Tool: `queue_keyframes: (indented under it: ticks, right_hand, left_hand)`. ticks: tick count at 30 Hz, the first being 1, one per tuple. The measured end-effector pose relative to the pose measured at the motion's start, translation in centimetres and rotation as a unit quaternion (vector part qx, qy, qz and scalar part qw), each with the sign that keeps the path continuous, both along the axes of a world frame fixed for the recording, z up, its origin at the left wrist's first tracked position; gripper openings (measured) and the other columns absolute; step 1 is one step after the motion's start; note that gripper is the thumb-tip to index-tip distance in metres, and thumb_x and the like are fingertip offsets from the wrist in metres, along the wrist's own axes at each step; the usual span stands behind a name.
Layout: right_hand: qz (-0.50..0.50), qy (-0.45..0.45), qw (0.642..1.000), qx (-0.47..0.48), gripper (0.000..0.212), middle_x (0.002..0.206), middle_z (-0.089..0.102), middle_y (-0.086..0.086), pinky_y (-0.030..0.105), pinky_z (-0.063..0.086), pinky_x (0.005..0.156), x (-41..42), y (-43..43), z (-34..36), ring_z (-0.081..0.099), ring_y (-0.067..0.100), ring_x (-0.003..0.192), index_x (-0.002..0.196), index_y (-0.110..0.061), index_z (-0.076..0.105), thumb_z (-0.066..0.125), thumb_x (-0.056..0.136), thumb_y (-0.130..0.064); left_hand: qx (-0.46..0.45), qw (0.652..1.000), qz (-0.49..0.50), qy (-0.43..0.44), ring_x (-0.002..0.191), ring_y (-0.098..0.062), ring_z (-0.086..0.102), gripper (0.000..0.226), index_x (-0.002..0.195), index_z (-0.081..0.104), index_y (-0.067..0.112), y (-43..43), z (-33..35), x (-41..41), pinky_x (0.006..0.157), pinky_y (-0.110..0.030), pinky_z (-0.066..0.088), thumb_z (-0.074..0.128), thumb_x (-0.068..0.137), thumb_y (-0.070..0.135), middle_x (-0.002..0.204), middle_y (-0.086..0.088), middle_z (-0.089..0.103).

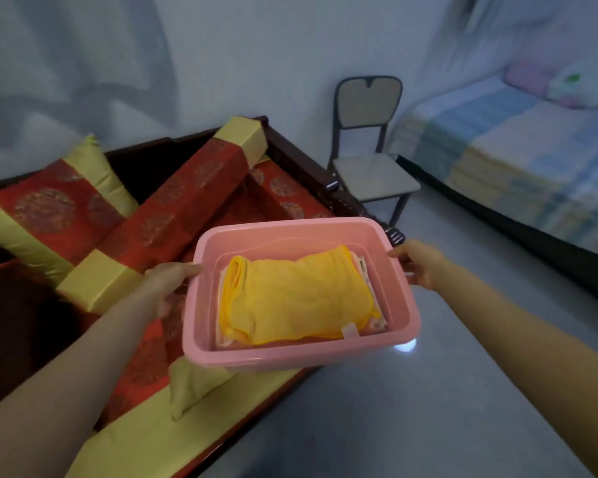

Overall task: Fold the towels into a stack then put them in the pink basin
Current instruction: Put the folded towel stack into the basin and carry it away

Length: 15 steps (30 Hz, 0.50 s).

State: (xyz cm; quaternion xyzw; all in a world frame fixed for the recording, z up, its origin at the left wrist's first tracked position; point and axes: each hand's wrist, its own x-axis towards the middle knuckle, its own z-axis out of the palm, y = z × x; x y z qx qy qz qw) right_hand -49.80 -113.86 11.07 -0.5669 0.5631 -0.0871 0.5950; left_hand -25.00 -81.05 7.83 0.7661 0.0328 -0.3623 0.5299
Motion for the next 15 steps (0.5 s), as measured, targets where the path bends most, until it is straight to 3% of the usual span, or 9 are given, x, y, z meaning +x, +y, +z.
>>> queue_keyframes:
  ticks: [6,9,13,15]
  right_hand:
    - [-0.025,0.022,0.999,-0.013,0.01,0.075,0.051,0.008,0.034,0.046,0.065,-5.0,-11.7,-0.2,0.049,0.019,0.067,0.078,-0.009,0.054,0.055,0.084,-0.001]
    - [-0.039,0.033,0.998,-0.028,0.006,0.078,0.053,0.011,0.036,0.047,0.068,-5.8,-17.6,-0.5,0.051,0.022,0.069,0.081,-0.007,0.056,0.057,0.083,-0.001]
    - [-0.066,0.048,0.996,-0.037,0.007,0.079,0.053,0.011,0.038,0.046,0.07,-6.2,-25.7,-0.4,0.051,0.023,0.071,0.087,-0.005,0.056,0.057,0.082,-0.001]
    - [-0.087,0.052,0.994,-0.043,0.008,0.079,0.052,0.011,0.038,0.045,0.067,-6.3,-30.2,-0.1,0.05,0.023,0.07,0.088,-0.004,0.057,0.058,0.081,0.0]
  left_hand:
    - [0.002,0.991,-0.128,0.032,0.072,-0.025,0.061,0.025,0.107,0.06,-0.004,-14.2,0.9,-0.6,0.048,-0.03,0.058,0.063,0.085,0.009,0.094,-0.017,0.059]
    - [0.01,0.986,-0.161,0.041,0.073,-0.026,0.064,0.032,0.113,0.059,-0.007,-20.9,0.4,-0.1,0.054,-0.034,0.06,0.063,0.086,0.009,0.1,-0.02,0.061]
    - [0.014,0.98,-0.194,0.047,0.07,-0.025,0.066,0.025,0.109,0.061,-0.003,-30.3,0.8,0.3,0.055,-0.034,0.06,0.061,0.087,0.009,0.091,-0.017,0.066]
    - [0.016,0.978,-0.205,0.042,0.078,-0.027,0.065,0.026,0.11,0.06,-0.002,-35.3,1.2,0.5,0.066,-0.038,0.059,0.061,0.087,0.01,0.098,-0.019,0.066]
